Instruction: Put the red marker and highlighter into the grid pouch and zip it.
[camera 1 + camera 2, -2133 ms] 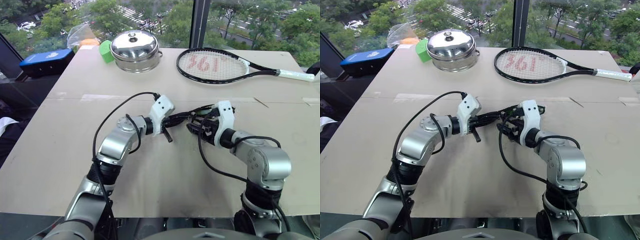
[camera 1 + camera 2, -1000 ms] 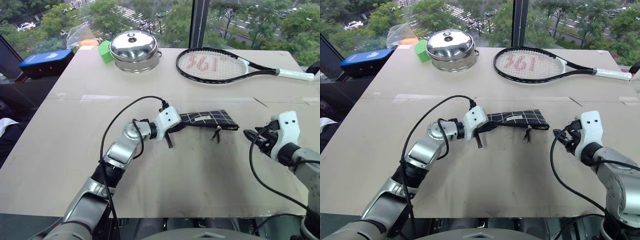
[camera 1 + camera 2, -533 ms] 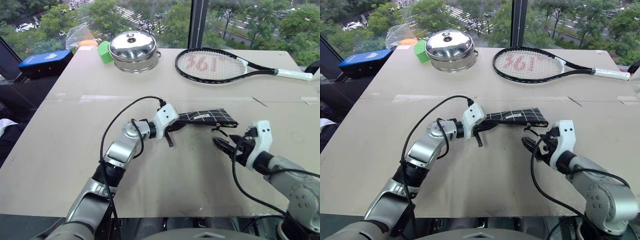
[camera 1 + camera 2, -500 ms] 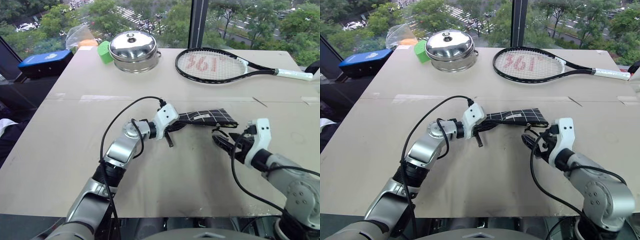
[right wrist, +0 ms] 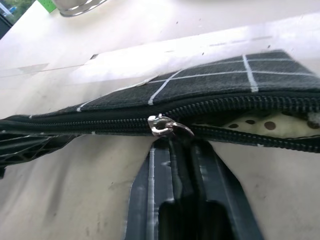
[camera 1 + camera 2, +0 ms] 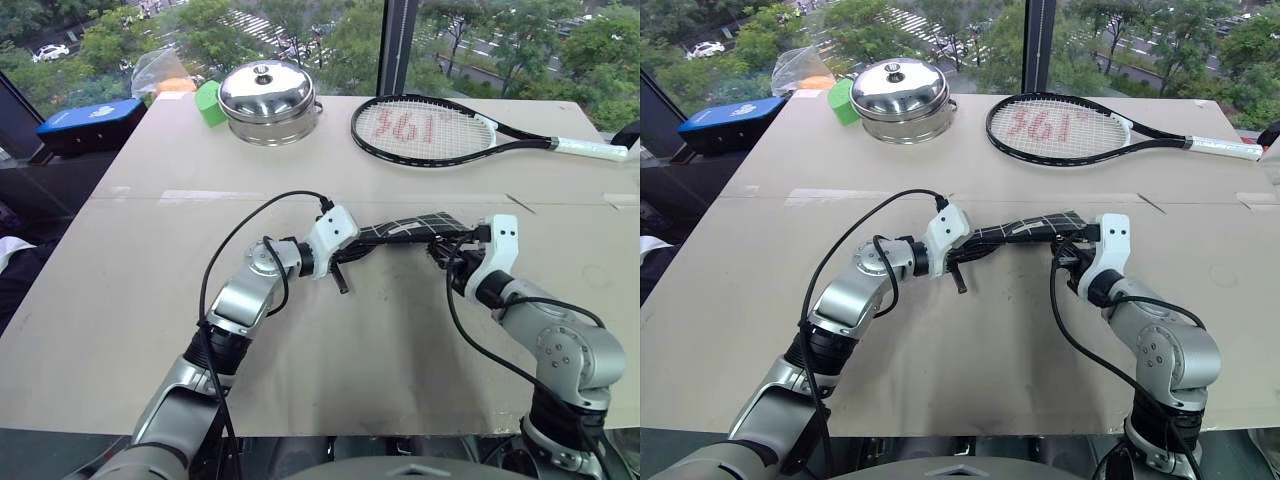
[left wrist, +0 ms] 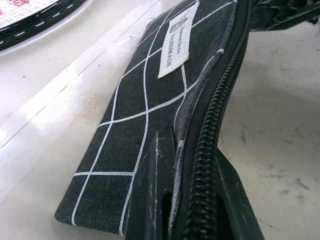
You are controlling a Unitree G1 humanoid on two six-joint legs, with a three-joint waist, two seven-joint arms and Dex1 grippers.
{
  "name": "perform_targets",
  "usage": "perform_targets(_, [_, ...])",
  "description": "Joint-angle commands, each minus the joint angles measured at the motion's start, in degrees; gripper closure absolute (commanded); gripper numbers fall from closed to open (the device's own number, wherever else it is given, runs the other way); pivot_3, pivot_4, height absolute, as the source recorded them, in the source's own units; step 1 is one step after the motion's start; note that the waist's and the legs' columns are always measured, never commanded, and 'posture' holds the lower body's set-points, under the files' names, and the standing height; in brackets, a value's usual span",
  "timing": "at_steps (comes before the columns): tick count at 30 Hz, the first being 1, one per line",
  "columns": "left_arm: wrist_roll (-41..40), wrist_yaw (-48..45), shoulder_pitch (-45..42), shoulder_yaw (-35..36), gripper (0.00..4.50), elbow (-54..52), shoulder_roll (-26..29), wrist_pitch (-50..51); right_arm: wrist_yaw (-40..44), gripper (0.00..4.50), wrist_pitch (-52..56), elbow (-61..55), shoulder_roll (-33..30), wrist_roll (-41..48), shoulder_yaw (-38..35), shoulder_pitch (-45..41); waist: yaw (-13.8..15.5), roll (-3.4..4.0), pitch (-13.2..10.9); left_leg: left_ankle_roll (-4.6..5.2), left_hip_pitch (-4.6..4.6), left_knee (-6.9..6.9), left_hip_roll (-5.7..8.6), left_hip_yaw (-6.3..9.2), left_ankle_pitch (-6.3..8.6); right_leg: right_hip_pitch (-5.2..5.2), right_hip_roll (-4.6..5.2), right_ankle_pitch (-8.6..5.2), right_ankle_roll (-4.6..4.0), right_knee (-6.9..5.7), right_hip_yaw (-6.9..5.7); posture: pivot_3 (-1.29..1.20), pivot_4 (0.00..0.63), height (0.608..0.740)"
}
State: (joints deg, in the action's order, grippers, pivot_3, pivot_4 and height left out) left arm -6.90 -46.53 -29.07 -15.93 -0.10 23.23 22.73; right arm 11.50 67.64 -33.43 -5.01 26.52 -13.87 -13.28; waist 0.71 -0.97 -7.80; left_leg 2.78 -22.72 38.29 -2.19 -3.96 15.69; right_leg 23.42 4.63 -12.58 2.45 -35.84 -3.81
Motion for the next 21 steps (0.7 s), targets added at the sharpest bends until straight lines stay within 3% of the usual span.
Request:
perform_targets(1, [-0.4, 0.2, -0.3, 1.0, 4.50, -2.7, 0.0, -0.2, -1.8, 4.41, -1.5, -2.7, -1.9, -0.6, -0.6, -0.3, 0.0, 0.00, 0.0, 0.00, 0.00, 0.00, 0.00, 0.00, 0.00, 0.00, 0.00, 0.00, 0.00, 0.00, 0.00, 0.00, 0.150, 0.740])
perform_targets(9, [2.1, 2.2, -1.2, 0.5, 4.50, 0.6, -0.4, -2.1, -5.3, 4.41, 1.6, -7.1, -10.6, -2.9, -8.9, 5.2, 0.1, -0.01, 0.0, 0.01, -0.03, 0.01, 0.02, -0.03, 0.00, 0.00, 0.03, 0.00, 0.00, 0.02, 0.01, 0.00, 0.150, 0.740])
perform_targets(15, [0.6, -0.9, -0.7, -0.5, 4.50, 1.5, -0.3, -5.1, -0.8, 4.41, -1.2, -8.0, -17.1, -2.3, -6.3, 8.4, 0.0, 0.00, 0.0, 0.01, 0.01, -0.01, -0.02, -0.04, 0.01, 0.02, -0.03, 0.00, 0.00, 0.00, 0.04, 0.00, 0.150, 0.740])
perform_targets(18, [-2.9, -4.9, 1.1, 0.7, 3.59, -0.8, 1.2, -4.3, 5.0, 3.59, -4.3, -9.2, -21.9, -0.6, -5.4, 12.6, 0.1, -0.01, 0.0, 0.01, -0.02, -0.01, -0.02, -0.04, 0.01, 0.02, -0.02, -0.01, 0.00, 0.05, 0.03, 0.00, 0.150, 0.740])
perform_targets(21, [-7.4, -7.7, 4.4, 3.8, 2.15, -4.2, 3.9, -1.3, 13.0, 2.13, -10.7, -10.7, -27.9, 0.2, -7.8, 20.1, 0.0, 0.00, 0.0, 0.03, -0.01, -0.03, -0.04, -0.07, 0.02, 0.03, -0.02, -0.02, 0.00, 0.09, 0.08, 0.00, 0.150, 0.740])
